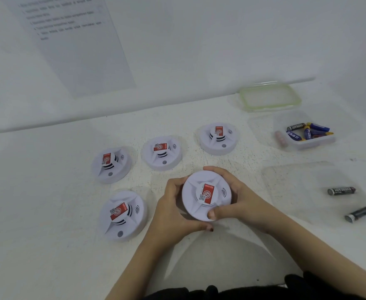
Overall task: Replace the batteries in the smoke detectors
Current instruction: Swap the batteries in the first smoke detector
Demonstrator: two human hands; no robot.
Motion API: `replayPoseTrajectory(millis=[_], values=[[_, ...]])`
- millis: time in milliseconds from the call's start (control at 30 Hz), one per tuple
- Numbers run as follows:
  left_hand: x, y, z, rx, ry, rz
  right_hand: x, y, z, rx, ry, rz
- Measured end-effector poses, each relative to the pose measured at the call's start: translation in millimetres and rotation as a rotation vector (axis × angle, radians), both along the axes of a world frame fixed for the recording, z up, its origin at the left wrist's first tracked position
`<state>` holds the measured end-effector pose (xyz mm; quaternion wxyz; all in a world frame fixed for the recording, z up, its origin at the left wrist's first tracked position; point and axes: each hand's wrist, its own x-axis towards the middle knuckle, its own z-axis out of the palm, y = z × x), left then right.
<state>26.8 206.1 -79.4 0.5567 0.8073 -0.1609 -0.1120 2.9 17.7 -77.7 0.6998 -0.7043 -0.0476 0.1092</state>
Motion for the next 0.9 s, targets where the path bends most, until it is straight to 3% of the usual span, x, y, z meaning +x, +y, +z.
replayPoseTrajectory(millis=[900], values=[[3.6,1.5,-2.5,0.023,-0.092,-0.075,-2.3,-2.1,4.7,0.011,0.014,0.075]])
